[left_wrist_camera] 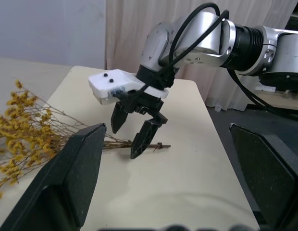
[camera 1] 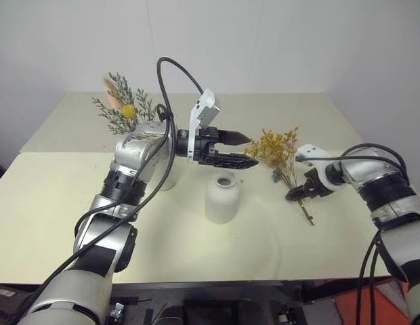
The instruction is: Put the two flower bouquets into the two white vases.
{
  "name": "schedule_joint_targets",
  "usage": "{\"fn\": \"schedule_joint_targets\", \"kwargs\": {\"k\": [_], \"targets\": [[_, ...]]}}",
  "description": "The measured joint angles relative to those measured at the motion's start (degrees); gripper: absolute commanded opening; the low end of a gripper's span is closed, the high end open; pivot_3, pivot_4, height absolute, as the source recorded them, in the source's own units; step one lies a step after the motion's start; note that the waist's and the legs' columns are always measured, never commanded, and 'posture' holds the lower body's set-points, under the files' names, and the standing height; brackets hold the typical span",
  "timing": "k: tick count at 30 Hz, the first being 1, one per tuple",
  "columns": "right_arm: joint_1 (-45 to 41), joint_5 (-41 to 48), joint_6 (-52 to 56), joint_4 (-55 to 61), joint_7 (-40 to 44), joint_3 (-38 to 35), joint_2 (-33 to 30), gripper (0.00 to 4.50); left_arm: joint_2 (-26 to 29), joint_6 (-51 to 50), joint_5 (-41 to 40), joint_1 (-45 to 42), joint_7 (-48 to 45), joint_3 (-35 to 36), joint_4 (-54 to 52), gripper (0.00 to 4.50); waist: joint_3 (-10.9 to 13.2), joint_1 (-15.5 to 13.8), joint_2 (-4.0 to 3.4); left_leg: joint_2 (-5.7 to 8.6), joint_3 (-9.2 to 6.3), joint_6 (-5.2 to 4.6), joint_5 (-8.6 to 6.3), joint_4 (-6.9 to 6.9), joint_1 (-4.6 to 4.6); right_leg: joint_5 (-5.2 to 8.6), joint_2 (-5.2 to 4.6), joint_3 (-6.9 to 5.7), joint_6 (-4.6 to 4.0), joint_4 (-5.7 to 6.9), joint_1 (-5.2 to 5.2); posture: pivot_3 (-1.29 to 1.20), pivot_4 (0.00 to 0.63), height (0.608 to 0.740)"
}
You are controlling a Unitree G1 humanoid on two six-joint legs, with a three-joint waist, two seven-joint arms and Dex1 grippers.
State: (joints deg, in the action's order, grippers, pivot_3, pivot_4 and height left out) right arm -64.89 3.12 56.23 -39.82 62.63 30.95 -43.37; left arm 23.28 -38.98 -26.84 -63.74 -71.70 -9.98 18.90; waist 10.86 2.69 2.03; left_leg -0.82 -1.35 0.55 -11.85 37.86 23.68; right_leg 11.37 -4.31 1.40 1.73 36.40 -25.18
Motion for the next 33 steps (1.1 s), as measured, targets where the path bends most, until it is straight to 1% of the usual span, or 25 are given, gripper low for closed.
{"fn": "schedule_joint_targets", "kwargs": {"k": [1, 4, 7, 11, 12, 15, 16, 24, 27, 30, 33], "targets": [[-0.1, -1.0, -0.9, -1.5, 0.5, 0.1, 0.8, 4.50, 0.8, -0.2, 0.2, 0.7, -0.3, -0.3, -0.8, 4.47, 0.0, 0.0, 0.00, 0.00, -0.01, 0.00, 0.00, 0.00, -0.01, 0.00, 0.01, 0.00, 0.00, 0.02, 0.00, 0.00, 0.150, 0.740], [-0.4, -3.1, -2.8, -4.5, 1.2, 0.3, 2.0, 3.90, 2.1, -1.2, 1.1, 1.3, -0.8, -1.4, -1.7, 4.50, 0.0, -0.1, -0.01, 0.01, -0.02, 0.00, 0.00, 0.02, -0.02, 0.00, 0.00, 0.00, 0.01, 0.09, 0.00, 0.00, 0.150, 0.740], [-1.5, -4.8, -4.7, -7.1, 2.2, 0.2, 3.1, 2.91, 3.3, -2.4, 2.1, 1.3, -1.4, -2.6, -3.1, 4.50, 0.0, -0.1, -0.01, 0.01, -0.01, 0.00, 0.00, 0.03, -0.05, 0.02, 0.00, 0.00, 0.03, 0.13, 0.01, 0.00, 0.150, 0.740], [-1.8, -6.5, -6.2, -8.3, 3.6, 0.0, 3.8, 1.51, 3.5, -3.0, 2.6, 1.2, -2.1, -3.4, -3.3, 4.50, 0.0, -0.1, -0.01, 0.01, -0.02, 0.00, 0.00, 0.03, -0.04, 0.02, 0.00, -0.01, 0.02, 0.16, 0.00, 0.00, 0.150, 0.740], [-1.9, -6.7, -6.2, -8.4, 3.7, -0.1, 3.9, 1.27, 3.6, -3.1, 2.7, 1.1, -2.2, -3.4, -3.3, 4.50, 0.0, -0.1, -0.01, 0.01, -0.02, 0.00, 0.00, 0.03, -0.05, 0.02, 0.00, 0.00, 0.02, 0.17, 0.00, 0.00, 0.150, 0.740], [-1.9, -7.5, -6.2, -8.4, 4.1, -0.4, 4.2, 0.26, 3.7, -3.3, 2.8, 0.5, -2.5, -3.4, -3.4, 4.50, 0.0, -0.1, -0.01, 0.02, -0.01, 0.00, 0.00, 0.03, -0.08, 0.02, 0.00, 0.00, 0.02, 0.21, 0.00, 0.00, 0.150, 0.740], [-1.8, -7.6, -6.1, -8.3, 4.3, -0.6, 4.3, 0.03, 3.7, -3.3, 2.8, 0.5, -2.7, -3.4, -3.5, 4.50, 0.0, -0.1, -0.01, 0.01, -0.01, 0.00, 0.00, 0.03, -0.09, 0.02, 0.00, 0.00, 0.02, 0.22, 0.00, 0.00, 0.150, 0.740], [-1.9, -7.5, -3.3, -8.0, 2.9, -4.8, 4.5, 0.03, 4.9, -3.3, 3.4, 0.5, -5.2, -3.8, -4.5, 4.50, 0.0, -0.1, -0.02, 0.02, -0.01, 0.00, 0.00, 0.03, -0.08, 0.02, 0.00, 0.01, 0.01, 0.25, -0.01, 0.00, 0.150, 0.740], [-2.6, -7.1, -2.4, -8.0, -0.2, -8.5, 4.8, 0.03, 5.6, -3.2, 4.3, 0.5, -6.4, -4.6, -4.5, 4.50, 0.0, -0.1, -0.06, 0.03, 0.00, 0.00, 0.00, 0.03, -0.09, 0.02, -0.01, 0.03, 0.01, 0.26, -0.02, 0.00, 0.150, 0.740], [-6.2, -4.7, -2.3, -7.8, -7.0, -16.9, 5.6, 0.03, 7.1, -2.6, 4.9, 0.2, -7.8, -4.9, -4.5, 4.50, 0.1, 0.1, -0.23, 0.02, 0.03, 0.00, 0.00, 0.02, -0.07, 0.02, 0.01, 0.09, 0.00, 0.31, -0.10, 0.00, 0.150, 0.740], [-7.7, -1.0, -3.0, -3.3, -12.8, -25.9, 6.5, 0.03, 9.6, -1.8, 5.9, -1.4, -9.0, -4.8, -4.4, 4.50, 0.2, 0.1, -0.25, 0.00, 0.01, 0.00, 0.00, -0.01, -0.06, 0.02, 0.03, 0.09, 0.00, 0.29, -0.11, 0.00, 0.150, 0.740]]}}
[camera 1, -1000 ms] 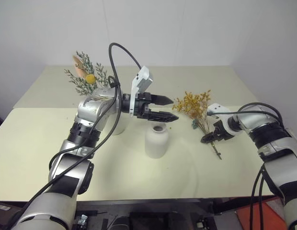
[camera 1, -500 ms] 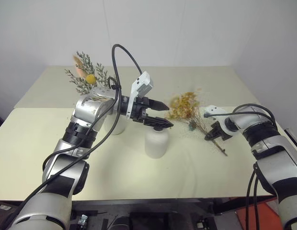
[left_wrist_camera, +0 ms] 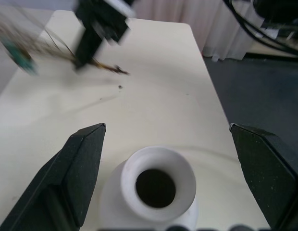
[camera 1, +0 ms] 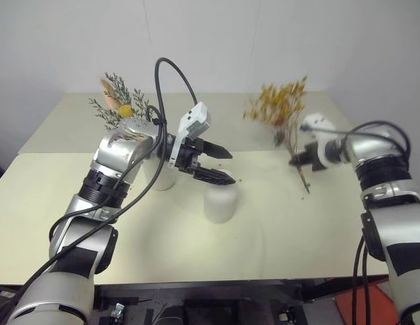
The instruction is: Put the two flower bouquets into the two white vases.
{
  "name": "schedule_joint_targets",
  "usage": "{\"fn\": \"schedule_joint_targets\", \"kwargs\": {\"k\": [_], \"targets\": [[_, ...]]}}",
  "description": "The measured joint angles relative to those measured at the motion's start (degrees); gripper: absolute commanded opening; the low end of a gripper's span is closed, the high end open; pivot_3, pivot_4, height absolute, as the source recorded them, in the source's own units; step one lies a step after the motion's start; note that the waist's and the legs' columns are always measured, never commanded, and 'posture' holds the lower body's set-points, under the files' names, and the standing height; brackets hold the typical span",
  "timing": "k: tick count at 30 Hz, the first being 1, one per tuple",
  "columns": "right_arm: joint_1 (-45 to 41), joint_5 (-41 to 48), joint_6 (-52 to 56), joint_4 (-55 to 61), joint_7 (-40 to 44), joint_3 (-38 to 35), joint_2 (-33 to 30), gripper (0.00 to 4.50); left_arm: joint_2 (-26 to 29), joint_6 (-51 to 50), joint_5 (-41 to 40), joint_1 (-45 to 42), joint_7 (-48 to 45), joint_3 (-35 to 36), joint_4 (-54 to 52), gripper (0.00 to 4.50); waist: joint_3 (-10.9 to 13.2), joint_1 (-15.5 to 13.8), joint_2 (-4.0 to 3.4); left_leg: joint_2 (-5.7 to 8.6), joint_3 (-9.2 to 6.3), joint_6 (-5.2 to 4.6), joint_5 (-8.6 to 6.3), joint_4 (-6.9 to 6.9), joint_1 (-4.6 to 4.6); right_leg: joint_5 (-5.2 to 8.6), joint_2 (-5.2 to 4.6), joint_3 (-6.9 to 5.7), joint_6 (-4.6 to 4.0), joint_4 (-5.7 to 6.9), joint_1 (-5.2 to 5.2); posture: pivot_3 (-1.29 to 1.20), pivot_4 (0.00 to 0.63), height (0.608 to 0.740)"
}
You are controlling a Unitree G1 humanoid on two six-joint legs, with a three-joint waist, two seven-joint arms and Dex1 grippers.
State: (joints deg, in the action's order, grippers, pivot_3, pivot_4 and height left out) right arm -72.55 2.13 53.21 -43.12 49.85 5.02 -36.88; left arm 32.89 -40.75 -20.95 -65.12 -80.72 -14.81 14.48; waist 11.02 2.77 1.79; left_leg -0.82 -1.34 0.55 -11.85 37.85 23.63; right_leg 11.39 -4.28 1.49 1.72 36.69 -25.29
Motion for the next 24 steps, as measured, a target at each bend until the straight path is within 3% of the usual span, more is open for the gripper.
{"fn": "schedule_joint_targets", "kwargs": {"k": [7, 12, 18, 24], "targets": [[2.8, 13.0, 1.2, 23.0, -8.9, -17.3, 9.6, 0.03, 6.4, 0.6, 0.5, -0.1, -2.4, 1.3, -1.2, 4.50, 0.0, -0.1, -0.03, -0.02, -0.02, 0.00, 0.00, 0.01, 0.01, 0.00, 0.01, 0.00, 0.00, 0.06, -0.01, 0.00, 0.150, 0.740], [5.4, 21.3, 2.3, 34.8, -16.3, -24.9, 17.3, 0.03, 11.0, -0.8, -0.8, 2.3, -4.5, 2.6, -5.6, 4.50, 0.0, -0.4, -0.04, 0.00, -0.03, 0.00, 0.00, 0.01, 0.01, 0.00, -0.04, -0.02, 0.01, 0.05, 0.03, 0.00, 0.150, 0.740], [13.0, 30.5, 4.4, 48.0, -17.7, -25.7, 20.2, 0.03, 12.1, -2.9, -2.0, 5.5, -4.3, 2.6, -9.3, 4.50, 0.0, -0.6, -0.04, 0.00, -0.06, -0.01, 0.00, 0.02, 0.12, 0.00, -0.04, -0.09, 0.01, 0.05, 0.03, 0.00, 0.150, 0.740], [22.6, 35.6, 4.6, 56.6, -15.8, -22.8, 18.4, 0.03, 12.6, -3.3, -3.3, 6.6, -3.7, 2.9, -11.3, 4.50, 0.0, -0.4, -0.04, -0.01, -0.05, -0.04, 0.02, 0.02, -0.02, 0.06, -0.01, -0.05, 0.08, 0.07, 0.06, 0.00, 0.150, 0.740]]}}
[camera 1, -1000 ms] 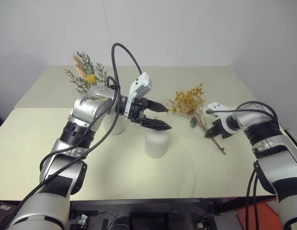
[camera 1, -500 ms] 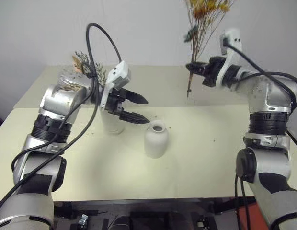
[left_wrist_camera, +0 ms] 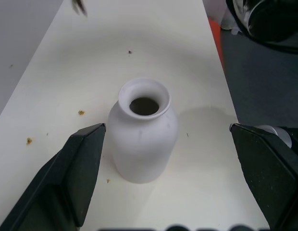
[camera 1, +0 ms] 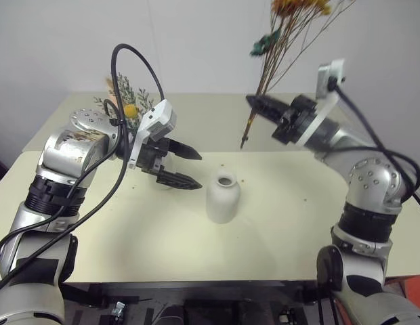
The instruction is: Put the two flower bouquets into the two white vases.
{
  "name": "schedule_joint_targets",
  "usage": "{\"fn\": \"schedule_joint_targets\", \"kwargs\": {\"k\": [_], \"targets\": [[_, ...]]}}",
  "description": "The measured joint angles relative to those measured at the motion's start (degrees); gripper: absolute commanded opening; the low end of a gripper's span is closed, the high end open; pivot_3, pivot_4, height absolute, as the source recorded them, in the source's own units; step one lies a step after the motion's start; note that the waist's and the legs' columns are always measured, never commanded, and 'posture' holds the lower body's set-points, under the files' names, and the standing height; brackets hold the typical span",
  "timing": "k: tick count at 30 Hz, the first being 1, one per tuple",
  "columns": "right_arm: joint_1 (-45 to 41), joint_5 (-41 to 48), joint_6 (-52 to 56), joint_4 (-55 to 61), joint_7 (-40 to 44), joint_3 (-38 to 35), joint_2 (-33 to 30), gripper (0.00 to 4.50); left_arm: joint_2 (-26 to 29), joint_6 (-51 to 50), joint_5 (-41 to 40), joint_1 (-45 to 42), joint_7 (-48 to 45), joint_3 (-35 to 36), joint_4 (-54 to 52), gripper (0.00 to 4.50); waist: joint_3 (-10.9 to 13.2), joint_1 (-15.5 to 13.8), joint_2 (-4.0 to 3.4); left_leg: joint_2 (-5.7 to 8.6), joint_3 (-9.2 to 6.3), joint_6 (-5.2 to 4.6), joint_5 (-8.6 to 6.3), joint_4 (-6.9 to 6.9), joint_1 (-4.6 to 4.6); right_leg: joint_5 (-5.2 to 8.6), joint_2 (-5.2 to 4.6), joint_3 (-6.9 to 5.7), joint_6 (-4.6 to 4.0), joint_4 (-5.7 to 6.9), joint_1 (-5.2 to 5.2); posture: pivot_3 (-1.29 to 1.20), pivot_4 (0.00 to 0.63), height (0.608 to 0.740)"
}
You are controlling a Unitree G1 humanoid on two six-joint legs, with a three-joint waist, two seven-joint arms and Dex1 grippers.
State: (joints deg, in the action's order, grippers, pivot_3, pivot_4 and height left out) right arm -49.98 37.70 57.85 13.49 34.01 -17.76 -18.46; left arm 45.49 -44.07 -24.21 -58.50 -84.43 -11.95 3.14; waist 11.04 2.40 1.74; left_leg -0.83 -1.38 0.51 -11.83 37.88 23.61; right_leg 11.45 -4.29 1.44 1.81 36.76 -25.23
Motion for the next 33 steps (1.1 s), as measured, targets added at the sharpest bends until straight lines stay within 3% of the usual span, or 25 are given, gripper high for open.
{"fn": "schedule_joint_targets", "kwargs": {"k": [17, 33], "targets": [[5.9, 5.7, -3.1, 4.7, 2.1, 8.6, -0.4, 0.03, 0.4, -1.1, -0.8, 2.6, 0.7, 0.0, -2.3, 4.50, 0.0, 0.1, 0.00, -0.03, 0.00, -0.01, 0.01, 0.00, -0.07, 0.06, 0.06, 0.04, 0.06, 0.00, 0.02, 0.00, 0.150, 0.740], [9.7, 1.2, -13.3, 0.2, 4.5, 15.2, -0.3, 0.03, 0.3, -1.2, -0.7, 2.6, 1.4, -0.1, -2.4, 4.50, 0.0, 0.1, 0.00, -0.04, 0.01, -0.01, 0.01, 0.00, -0.08, 0.10, 0.07, 0.04, 0.12, 0.00, 0.02, 0.00, 0.150, 0.740]]}}
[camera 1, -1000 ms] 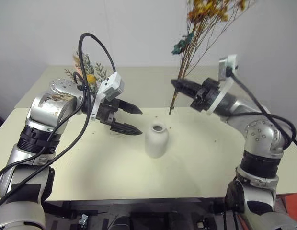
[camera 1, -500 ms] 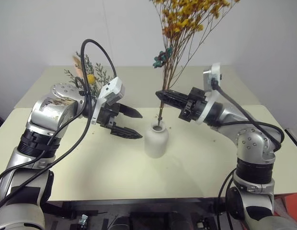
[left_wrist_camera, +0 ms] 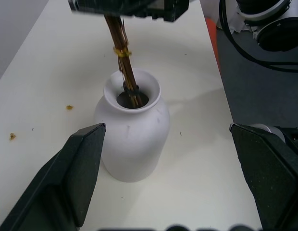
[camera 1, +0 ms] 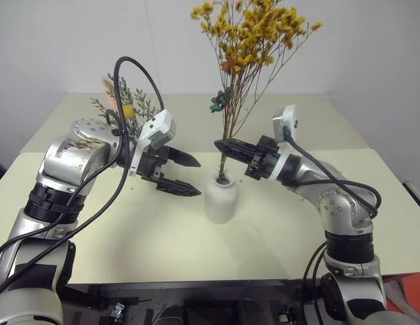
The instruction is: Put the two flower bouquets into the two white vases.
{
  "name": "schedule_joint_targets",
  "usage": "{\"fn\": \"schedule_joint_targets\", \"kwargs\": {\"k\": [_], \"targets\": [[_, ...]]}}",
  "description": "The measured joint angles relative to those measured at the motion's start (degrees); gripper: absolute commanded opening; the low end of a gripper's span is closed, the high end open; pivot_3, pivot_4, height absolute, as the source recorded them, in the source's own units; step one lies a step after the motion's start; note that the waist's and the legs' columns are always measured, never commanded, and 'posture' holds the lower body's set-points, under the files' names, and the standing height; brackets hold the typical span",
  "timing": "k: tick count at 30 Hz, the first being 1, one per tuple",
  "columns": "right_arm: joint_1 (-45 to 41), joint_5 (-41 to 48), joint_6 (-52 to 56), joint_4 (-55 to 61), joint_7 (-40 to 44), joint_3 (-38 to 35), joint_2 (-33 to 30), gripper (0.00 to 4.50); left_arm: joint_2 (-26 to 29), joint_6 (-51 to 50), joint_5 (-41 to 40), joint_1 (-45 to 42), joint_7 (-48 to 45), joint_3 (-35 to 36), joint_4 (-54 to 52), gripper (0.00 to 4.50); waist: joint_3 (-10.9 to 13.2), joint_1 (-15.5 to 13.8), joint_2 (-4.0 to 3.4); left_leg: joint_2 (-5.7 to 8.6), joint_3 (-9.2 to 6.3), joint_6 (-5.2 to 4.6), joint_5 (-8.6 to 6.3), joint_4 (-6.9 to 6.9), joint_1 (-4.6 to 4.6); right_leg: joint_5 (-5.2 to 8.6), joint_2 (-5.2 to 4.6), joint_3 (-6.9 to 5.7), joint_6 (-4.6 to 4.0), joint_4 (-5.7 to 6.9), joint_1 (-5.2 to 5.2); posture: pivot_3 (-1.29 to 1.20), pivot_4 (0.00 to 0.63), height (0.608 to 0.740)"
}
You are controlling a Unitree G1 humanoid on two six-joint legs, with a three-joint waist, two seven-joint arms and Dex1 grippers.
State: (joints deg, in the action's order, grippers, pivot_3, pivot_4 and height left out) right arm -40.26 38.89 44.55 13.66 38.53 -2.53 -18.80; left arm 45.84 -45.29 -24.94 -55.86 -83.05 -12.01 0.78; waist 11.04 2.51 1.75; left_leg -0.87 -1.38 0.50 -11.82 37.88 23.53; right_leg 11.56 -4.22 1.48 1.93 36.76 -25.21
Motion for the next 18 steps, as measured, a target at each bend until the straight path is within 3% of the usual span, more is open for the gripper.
{"fn": "schedule_joint_targets", "kwargs": {"k": [3, 14, 18], "targets": [[0.7, -1.1, -0.7, -0.2, 0.2, 1.2, 0.0, 0.80, -0.2, 0.0, 0.1, 0.0, 0.0, -0.2, 0.1, 4.50, 0.0, 0.0, 0.00, 0.01, 0.01, 0.00, 0.00, 0.00, 0.01, 0.00, -0.01, 0.01, 0.00, 0.00, 0.00, 0.00, 0.150, 0.740], [1.2, -1.6, -1.6, -0.1, 0.3, 1.8, -0.9, 4.47, -0.6, 0.1, 0.1, -0.4, 0.0, -0.2, 0.2, 4.50, 0.0, 0.0, 0.00, 0.00, 0.00, 0.00, 0.00, 0.00, 0.01, 0.00, -0.01, 0.00, 0.00, 0.00, 0.00, 0.00, 0.150, 0.740], [3.3, -1.5, -1.4, 1.5, 1.1, 1.6, -3.5, 4.47, -0.8, 0.1, 0.1, -0.4, 0.0, -0.2, 0.2, 4.50, 0.0, -0.1, 0.00, 0.02, 0.00, 0.00, 0.00, 0.00, 0.02, 0.01, -0.02, 0.00, 0.02, -0.01, 0.00, 0.00, 0.150, 0.740]]}}
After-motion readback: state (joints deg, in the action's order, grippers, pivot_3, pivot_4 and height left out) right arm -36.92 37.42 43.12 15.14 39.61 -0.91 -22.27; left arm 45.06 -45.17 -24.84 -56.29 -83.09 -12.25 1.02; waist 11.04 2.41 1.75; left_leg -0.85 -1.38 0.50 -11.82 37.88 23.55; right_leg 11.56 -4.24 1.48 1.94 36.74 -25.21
